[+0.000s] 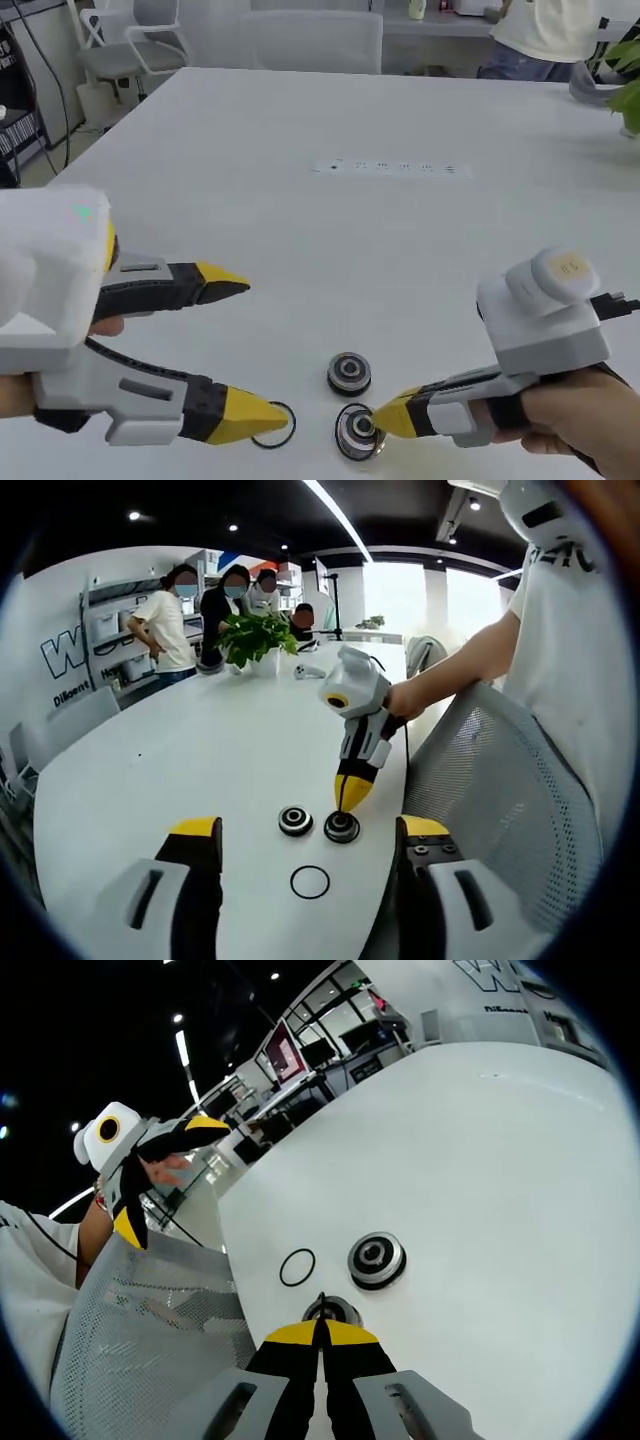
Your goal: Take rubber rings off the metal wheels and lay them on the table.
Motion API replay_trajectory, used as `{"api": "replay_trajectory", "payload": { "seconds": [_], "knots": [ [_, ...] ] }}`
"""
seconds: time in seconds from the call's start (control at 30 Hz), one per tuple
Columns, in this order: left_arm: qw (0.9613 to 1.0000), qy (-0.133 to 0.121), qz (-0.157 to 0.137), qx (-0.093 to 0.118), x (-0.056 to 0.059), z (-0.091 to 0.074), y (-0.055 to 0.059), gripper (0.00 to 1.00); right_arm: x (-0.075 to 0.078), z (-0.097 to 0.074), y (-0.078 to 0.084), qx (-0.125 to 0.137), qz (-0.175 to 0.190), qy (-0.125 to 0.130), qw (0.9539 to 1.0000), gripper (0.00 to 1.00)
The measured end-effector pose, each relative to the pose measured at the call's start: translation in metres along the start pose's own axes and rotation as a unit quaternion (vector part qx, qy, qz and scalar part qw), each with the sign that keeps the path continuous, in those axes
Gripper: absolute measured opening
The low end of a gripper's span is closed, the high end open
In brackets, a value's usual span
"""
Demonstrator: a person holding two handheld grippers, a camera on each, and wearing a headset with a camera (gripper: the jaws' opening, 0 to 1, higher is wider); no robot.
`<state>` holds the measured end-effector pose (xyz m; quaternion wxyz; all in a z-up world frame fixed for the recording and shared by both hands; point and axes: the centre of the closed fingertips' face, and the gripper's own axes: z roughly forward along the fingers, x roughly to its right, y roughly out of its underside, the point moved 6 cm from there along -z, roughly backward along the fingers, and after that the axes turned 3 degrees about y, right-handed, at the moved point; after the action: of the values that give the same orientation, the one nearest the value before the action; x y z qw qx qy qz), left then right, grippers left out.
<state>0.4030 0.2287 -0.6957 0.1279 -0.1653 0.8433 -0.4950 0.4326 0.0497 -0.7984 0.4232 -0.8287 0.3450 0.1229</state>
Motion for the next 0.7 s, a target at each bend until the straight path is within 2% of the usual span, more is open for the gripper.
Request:
{"api": "replay_trajectory", "payload": {
  "seconds": [0.23, 0.43, 0.7],
  "knots": [
    [0.9995, -0.029, -0.006, -0.007, 0.0, -0.018, 0.009, 0.75, -0.001, 0.0, 0.0, -0.001, -0.001, -0.002, 1.0, 0.0],
    [0.9986, -0.049, -0.019, -0.01, 0.001, -0.027, 0.018, 0.81, -0.001, 0.001, 0.001, -0.005, -0.003, -0.003, 1.0, 0.0],
    [0.996, -0.075, -0.048, -0.008, 0.001, -0.038, 0.032, 0.82, 0.0, -0.003, -0.003, 0.008, 0.004, 0.0, 1.0, 0.0]
  ]
}}
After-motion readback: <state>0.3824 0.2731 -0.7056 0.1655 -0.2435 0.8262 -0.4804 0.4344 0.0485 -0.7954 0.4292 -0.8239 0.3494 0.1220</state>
